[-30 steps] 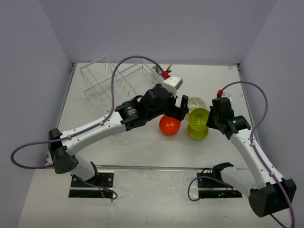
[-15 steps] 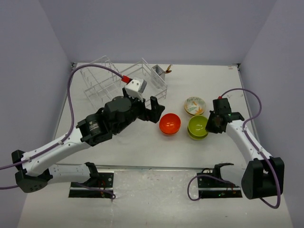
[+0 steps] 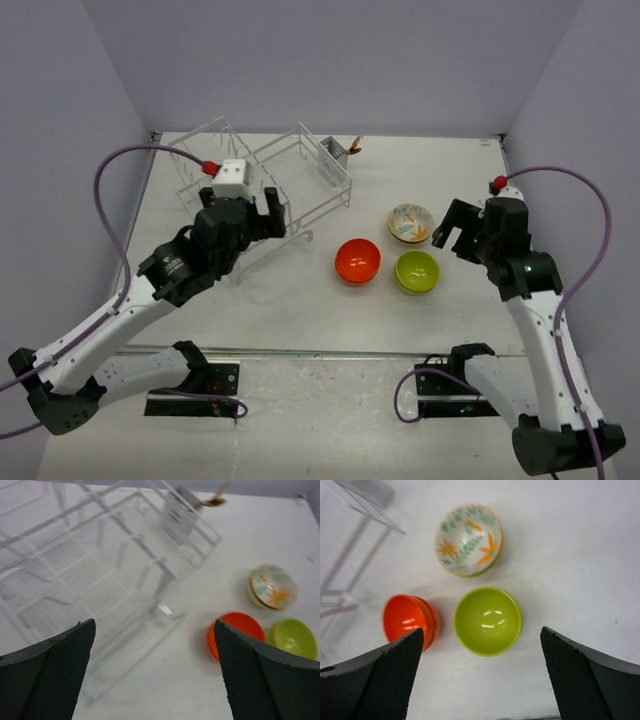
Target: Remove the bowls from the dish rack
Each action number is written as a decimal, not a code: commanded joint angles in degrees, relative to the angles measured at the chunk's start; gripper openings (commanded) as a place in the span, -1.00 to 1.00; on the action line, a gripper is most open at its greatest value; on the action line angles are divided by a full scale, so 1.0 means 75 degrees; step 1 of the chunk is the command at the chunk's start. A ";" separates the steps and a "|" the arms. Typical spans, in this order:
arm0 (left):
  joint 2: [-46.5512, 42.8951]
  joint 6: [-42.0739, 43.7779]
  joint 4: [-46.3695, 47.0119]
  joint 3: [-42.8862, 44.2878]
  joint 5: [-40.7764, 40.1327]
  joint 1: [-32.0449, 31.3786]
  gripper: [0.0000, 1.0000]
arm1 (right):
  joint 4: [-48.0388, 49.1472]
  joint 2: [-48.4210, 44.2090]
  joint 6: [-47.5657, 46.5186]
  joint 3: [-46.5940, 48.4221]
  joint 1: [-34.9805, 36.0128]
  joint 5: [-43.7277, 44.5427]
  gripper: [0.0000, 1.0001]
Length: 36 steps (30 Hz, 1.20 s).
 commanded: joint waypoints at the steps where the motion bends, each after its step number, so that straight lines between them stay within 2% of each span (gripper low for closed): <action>1: -0.0826 -0.0135 -0.0364 -0.0295 -0.0206 0.1588 1.00 | -0.0492 -0.1447 -0.0596 0.1024 0.0050 0.0230 0.98; 3: -0.1526 -0.0193 -0.0797 -0.0283 -0.0709 0.1694 1.00 | -0.0948 -0.2172 -0.0843 0.1840 0.0039 0.0498 0.98; 7: -0.2736 -0.0170 -0.1594 -0.0271 -0.1411 0.1694 1.00 | -0.1383 -0.3192 -0.1300 0.2230 0.0050 0.0897 0.98; 10: -0.3521 -0.0077 -0.2017 -0.0563 -0.2359 0.1694 1.00 | -0.1617 -0.3675 -0.1605 0.1916 0.0050 0.0957 0.98; 15: -0.4657 0.0252 -0.1667 -0.1816 -0.3299 0.1682 1.00 | -0.1267 -0.4625 -0.1641 0.1084 0.0050 0.0594 0.98; 17: -0.4986 0.0123 -0.1341 -0.2249 -0.3138 0.1694 1.00 | -0.1150 -0.4777 -0.1687 0.0966 0.0062 0.0559 0.98; 21: -0.5457 0.0990 -0.0518 -0.2627 -0.2505 0.1694 1.00 | -0.1091 -0.4743 -0.1664 0.0871 0.0062 0.0594 0.98; 28: -0.4825 0.0745 -0.0576 -0.2674 -0.1990 0.1776 1.00 | -0.0740 -0.4802 -0.1617 0.0403 0.0062 0.0594 0.98; 32: -0.4497 0.0861 -0.0482 -0.2732 -0.1509 0.2419 1.00 | -0.0669 -0.4614 -0.1594 0.0192 0.0062 0.0641 0.97; 36: -0.4601 0.1013 -0.0237 -0.2896 -0.1240 0.2689 1.00 | -0.0528 -0.4614 -0.1571 0.0040 0.0062 0.0688 0.98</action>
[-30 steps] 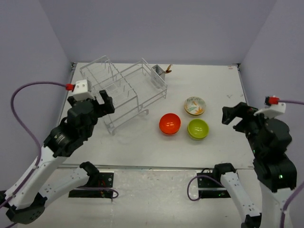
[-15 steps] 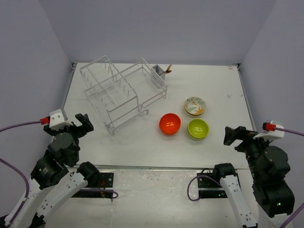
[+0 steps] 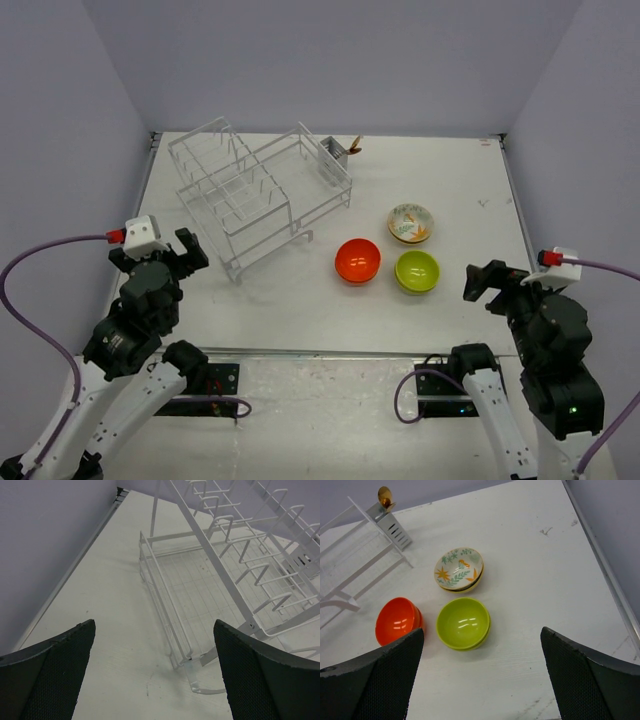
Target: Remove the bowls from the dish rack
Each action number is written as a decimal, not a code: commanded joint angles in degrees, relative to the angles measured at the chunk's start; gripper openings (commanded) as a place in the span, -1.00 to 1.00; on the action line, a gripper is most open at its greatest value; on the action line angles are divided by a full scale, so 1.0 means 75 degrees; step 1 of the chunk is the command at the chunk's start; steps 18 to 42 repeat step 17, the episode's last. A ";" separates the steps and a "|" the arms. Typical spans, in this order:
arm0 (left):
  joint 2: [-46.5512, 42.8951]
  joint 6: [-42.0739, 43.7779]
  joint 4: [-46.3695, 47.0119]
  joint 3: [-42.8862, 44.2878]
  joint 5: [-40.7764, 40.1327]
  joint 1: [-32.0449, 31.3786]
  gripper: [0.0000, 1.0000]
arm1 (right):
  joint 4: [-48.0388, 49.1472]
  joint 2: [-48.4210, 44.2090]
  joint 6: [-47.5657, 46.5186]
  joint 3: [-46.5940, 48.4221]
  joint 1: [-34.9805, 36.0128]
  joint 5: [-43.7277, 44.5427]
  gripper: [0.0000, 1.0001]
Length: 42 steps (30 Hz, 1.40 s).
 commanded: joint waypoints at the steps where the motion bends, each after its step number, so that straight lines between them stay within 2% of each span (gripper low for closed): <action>1: -0.0171 0.0284 0.0547 -0.0136 0.0387 0.0271 1.00 | 0.0381 0.0197 -0.0081 -0.0031 0.0018 0.0023 0.98; 17: -0.0242 0.0531 0.0876 -0.0488 0.0833 0.0670 1.00 | 0.0522 0.0467 0.0001 -0.0160 0.0018 0.0129 0.98; 42: -0.0242 0.0531 0.0876 -0.0488 0.0833 0.0670 1.00 | 0.0522 0.0467 0.0001 -0.0160 0.0018 0.0129 0.98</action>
